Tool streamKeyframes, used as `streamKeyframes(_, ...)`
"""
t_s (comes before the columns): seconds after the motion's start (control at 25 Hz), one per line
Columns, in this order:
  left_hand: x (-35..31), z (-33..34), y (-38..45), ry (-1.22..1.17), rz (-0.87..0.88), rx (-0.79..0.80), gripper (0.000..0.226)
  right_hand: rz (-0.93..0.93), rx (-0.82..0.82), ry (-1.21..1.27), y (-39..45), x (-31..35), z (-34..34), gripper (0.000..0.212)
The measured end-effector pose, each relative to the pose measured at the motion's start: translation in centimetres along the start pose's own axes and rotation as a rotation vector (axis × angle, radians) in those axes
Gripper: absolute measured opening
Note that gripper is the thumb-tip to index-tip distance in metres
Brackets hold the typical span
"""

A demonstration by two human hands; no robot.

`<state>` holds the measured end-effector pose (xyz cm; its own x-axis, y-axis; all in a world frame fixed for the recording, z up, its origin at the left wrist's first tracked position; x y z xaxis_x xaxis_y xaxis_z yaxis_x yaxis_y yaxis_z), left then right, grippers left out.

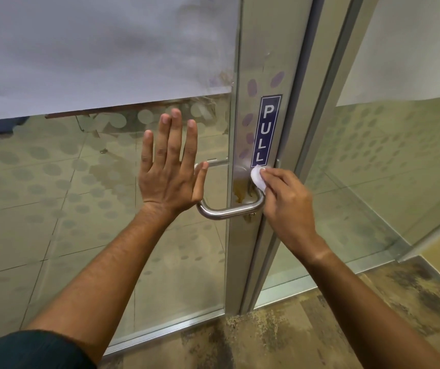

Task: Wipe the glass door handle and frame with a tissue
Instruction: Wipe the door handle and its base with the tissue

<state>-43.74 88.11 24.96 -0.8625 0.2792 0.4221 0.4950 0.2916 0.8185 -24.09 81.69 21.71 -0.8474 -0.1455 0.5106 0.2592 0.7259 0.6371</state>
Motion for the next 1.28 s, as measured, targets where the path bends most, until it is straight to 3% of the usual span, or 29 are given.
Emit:
streamKeyframes(0.12,-0.1,-0.1,0.0,0.011,0.016,-0.014,0.072,-0.107,0.19,-0.164,0.6,0.5,1.4,0.026)
streamKeyframes(0.24,-0.1,0.0,0.1,0.006,0.012,-0.013,0.073,-0.16,0.224,-0.234,1.0,0.5,1.3,0.023)
streamKeyframes(0.4,0.0,0.2,0.0,-0.009,-0.01,-0.001,0.075,-0.244,0.316,-0.446,1.2,0.9,2.2,0.036)
streamKeyframes(0.56,0.1,0.3,0.0,-0.027,-0.029,0.004,0.076,-0.291,0.29,-0.471,1.5,1.1,2.3,0.037)
streamKeyframes(0.84,0.0,0.4,0.0,-0.014,-0.027,-0.007,0.075,0.003,0.103,-0.086,1.8,-0.6,1.3,0.016)
streamKeyframes(1.08,0.1,0.6,-0.1,-0.006,-0.022,0.0,0.077,-0.208,0.155,-0.295,0.9,-0.3,2.0,0.042)
streamKeyframes(1.28,0.1,0.5,-0.1,-0.012,-0.02,-0.017,0.079,-0.38,0.217,-0.403,1.2,0.3,2.4,0.045)
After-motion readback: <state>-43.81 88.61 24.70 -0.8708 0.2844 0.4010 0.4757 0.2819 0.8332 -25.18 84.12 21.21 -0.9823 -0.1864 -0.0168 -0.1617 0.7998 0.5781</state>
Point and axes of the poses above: each hand's wrist, its own y-axis towards the middle knuckle, its own z-axis out of the palm, x = y × z, the point moved 7 cm from there along y, towards the middle knuckle, and after that the axes turned 10 degrees about z, right-handed, at the moved point
